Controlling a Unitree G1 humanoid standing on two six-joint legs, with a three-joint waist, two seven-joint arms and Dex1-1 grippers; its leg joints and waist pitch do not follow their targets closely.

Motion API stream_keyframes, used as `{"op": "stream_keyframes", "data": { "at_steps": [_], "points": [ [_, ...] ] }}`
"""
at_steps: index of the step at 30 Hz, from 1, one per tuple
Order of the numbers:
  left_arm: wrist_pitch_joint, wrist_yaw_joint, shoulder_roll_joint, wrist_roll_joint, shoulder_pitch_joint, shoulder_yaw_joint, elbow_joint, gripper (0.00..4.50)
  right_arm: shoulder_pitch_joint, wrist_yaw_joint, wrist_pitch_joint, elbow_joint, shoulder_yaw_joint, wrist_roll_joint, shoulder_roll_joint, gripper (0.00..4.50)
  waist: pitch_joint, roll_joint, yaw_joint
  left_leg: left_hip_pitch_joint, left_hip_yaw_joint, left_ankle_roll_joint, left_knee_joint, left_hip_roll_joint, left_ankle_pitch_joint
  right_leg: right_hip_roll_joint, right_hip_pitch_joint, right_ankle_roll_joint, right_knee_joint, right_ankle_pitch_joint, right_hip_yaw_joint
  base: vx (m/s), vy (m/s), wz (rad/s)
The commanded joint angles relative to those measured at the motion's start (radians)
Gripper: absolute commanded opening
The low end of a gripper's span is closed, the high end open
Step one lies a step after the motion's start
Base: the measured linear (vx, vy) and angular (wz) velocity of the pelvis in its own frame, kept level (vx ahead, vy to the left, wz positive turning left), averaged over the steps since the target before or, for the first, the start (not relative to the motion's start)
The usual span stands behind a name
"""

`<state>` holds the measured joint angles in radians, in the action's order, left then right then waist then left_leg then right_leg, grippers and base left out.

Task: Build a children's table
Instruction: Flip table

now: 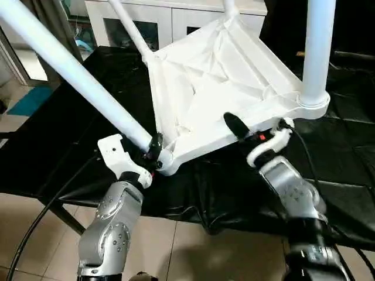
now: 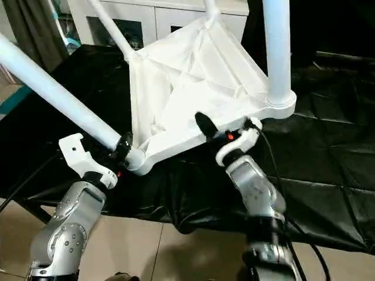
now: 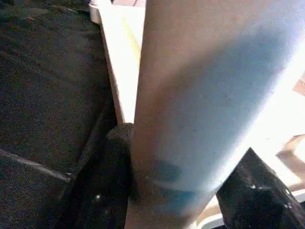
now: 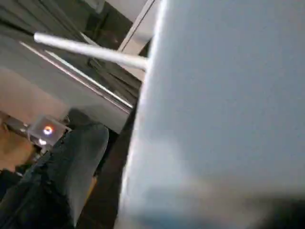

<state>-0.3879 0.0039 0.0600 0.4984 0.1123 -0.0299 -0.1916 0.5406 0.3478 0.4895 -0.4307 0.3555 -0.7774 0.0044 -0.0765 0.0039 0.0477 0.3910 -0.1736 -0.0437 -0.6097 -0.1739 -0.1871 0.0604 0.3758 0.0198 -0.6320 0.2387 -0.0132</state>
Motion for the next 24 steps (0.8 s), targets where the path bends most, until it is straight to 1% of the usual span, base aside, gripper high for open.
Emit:
{"op": "stream_keyframes", "data": {
  "at_steps": [1,2,4,5,6,7,11,12,13,14,15,16,17,18,19,20,21,22,24],
  "points": [
    [-0.02,-0.021,0.09,0.089,0.012,0.024,-0.025,2.09,0.028,-0.002,-0.024,-0.038,0.021,-0.011,0.0,4.22,0.075,-0.003,0.002,-0.017,0.01,0.044,0.063,-0.047,-0.025,0.062,-0.04,-0.253,0.054,-0.143,0.029,0.0,0.0,0.0],
    [-0.023,-0.022,0.09,0.09,0.01,0.022,-0.027,2.09,0.057,-0.001,-0.038,-0.081,0.037,-0.016,0.001,4.15,0.076,-0.003,0.004,-0.017,0.01,0.048,0.061,-0.047,-0.013,0.061,-0.04,-0.252,0.053,-0.159,0.028,0.0,0.0,0.0],
    [-0.024,-0.022,0.09,0.09,0.009,0.021,-0.027,2.09,0.062,0.002,-0.038,-0.09,0.038,-0.017,0.001,4.15,0.076,-0.005,0.005,-0.016,0.01,0.052,0.061,-0.045,-0.011,0.061,-0.042,-0.256,0.052,-0.163,0.027,0.0,0.0,0.0],
    [-0.027,-0.023,0.089,0.093,0.008,0.019,-0.029,2.09,0.071,0.007,-0.043,-0.11,0.041,-0.016,-0.001,3.96,0.076,-0.005,0.005,-0.016,0.01,0.056,0.06,-0.045,-0.006,0.061,-0.042,-0.256,0.052,-0.168,0.028,0.0,0.0,0.0],
    [-0.028,-0.023,0.089,0.093,0.007,0.018,-0.03,2.09,0.074,0.01,-0.045,-0.117,0.041,-0.014,-0.002,3.96,0.077,-0.005,0.006,-0.016,0.01,0.059,0.06,-0.046,-0.007,0.061,-0.042,-0.257,0.052,-0.167,0.027,0.0,0.0,0.0],
    [-0.03,-0.023,0.088,0.094,0.007,0.018,-0.031,2.09,0.077,0.013,-0.047,-0.122,0.041,-0.012,-0.003,3.8,0.077,-0.004,0.007,-0.016,0.01,0.06,0.06,-0.046,-0.006,0.061,-0.042,-0.258,0.052,-0.167,0.027,0.0,0.0,0.0],
    [-0.044,-0.025,0.082,0.094,0.007,0.015,-0.033,2.09,0.094,0.039,-0.066,-0.162,0.045,0.001,-0.007,3.52,0.077,-0.004,0.006,-0.016,0.009,0.065,0.06,-0.047,-0.01,0.062,-0.042,-0.266,0.052,-0.157,0.026,0.0,0.0,0.0],
    [-0.046,-0.025,0.081,0.094,0.008,0.015,-0.032,2.09,0.099,0.044,-0.071,-0.172,0.049,0.003,-0.008,3.4,0.078,0.001,0.007,-0.017,0.01,0.064,0.059,-0.047,-0.008,0.062,-0.041,-0.266,0.053,-0.162,0.026,0.0,0.0,0.0],
    [-0.047,-0.026,0.079,0.094,0.009,0.016,-0.031,2.09,0.102,0.045,-0.073,-0.176,0.051,0.003,-0.009,3.28,0.078,-0.001,0.006,-0.016,0.01,0.064,0.06,-0.047,-0.009,0.062,-0.041,-0.269,0.052,-0.162,0.026,0.0,0.0,0.0],
    [-0.049,-0.026,0.077,0.095,0.01,0.017,-0.031,2.09,0.103,0.047,-0.075,-0.178,0.052,0.004,-0.009,3.28,0.079,-0.001,0.006,-0.015,0.01,0.065,0.059,-0.046,-0.006,0.062,-0.043,-0.27,0.052,-0.162,0.026,0.0,0.0,0.0],
    [-0.051,-0.027,0.076,0.095,0.011,0.017,-0.031,2.09,0.104,0.048,-0.077,-0.179,0.053,0.004,-0.01,3.25,0.079,-0.001,0.007,-0.015,0.009,0.069,0.059,-0.046,-0.005,0.062,-0.042,-0.269,0.052,-0.164,0.026,0.0,0.0,0.0],
    [-0.051,-0.028,0.075,0.095,0.012,0.017,-0.029,2.09,0.105,0.049,-0.079,-0.181,0.053,0.005,-0.011,3.17,0.081,0.006,0.008,-0.016,0.011,0.069,0.058,-0.046,-0.005,0.062,-0.042,-0.27,0.05,-0.164,0.026,0.0,0.0,0.0],
    [-0.055,-0.028,0.072,0.092,0.017,0.017,-0.024,2.09,0.109,0.053,-0.088,-0.187,0.054,0.006,-0.013,2.9,0.082,0.003,0.008,-0.016,0.009,0.07,0.057,-0.047,-0.003,0.062,-0.041,-0.27,0.051,-0.169,0.025,0.0,0.0,0.0],
    [-0.055,-0.028,0.071,0.09,0.02,0.016,-0.02,2.09,0.111,0.054,-0.094,-0.19,0.055,0.008,-0.015,2.9,0.083,0.005,0.009,-0.016,0.01,0.072,0.056,-0.047,0.0,0.061,-0.041,-0.274,0.051,-0.173,0.025,0.0,0.0,0.0],
    [-0.056,-0.029,0.071,0.089,0.021,0.015,-0.018,2.09,0.112,0.055,-0.098,-0.192,0.056,0.009,-0.016,2.85,0.083,0.004,0.009,-0.016,0.009,0.074,0.056,-0.046,-0.001,0.061,-0.041,-0.274,0.051,-0.174,0.025,0.0,0.0,0.0],
    [-0.06,-0.029,0.07,0.09,0.022,0.011,-0.015,2.44,0.115,0.055,-0.105,-0.197,0.058,0.009,-0.016,2.78,0.085,0.008,0.011,-0.016,0.01,0.075,0.055,-0.046,0.003,0.061,-0.041,-0.274,0.05,-0.177,0.025,0.0,0.0,0.0],
    [-0.06,-0.029,0.07,0.09,0.022,0.011,-0.015,2.44,0.115,0.055,-0.105,-0.197,0.058,0.009,-0.016,2.78,0.085,0.007,0.011,-0.015,0.009,0.077,0.055,-0.046,0.005,0.061,-0.041,-0.276,0.05,-0.179,0.025,0.0,0.0,0.0],
    [-0.061,-0.033,0.067,0.087,0.022,0.01,-0.012,2.79,0.118,0.051,-0.116,-0.195,0.063,0.01,-0.017,2.49,0.087,0.01,0.011,-0.015,0.01,0.077,0.055,-0.046,0.007,0.062,-0.042,-0.277,0.049,-0.179,0.024,0.0,0.0,0.0],
    [-0.056,-0.039,0.072,0.095,0.024,0.003,-0.005,2.88,0.124,0.047,-0.125,-0.195,0.07,0.011,-0.019,2.4,0.09,0.011,0.013,-0.016,0.009,0.074,0.052,-0.044,0.015,0.061,-0.041,-0.282,0.047,-0.188,0.024,0.0,0.0,0.0]
  ]
}}
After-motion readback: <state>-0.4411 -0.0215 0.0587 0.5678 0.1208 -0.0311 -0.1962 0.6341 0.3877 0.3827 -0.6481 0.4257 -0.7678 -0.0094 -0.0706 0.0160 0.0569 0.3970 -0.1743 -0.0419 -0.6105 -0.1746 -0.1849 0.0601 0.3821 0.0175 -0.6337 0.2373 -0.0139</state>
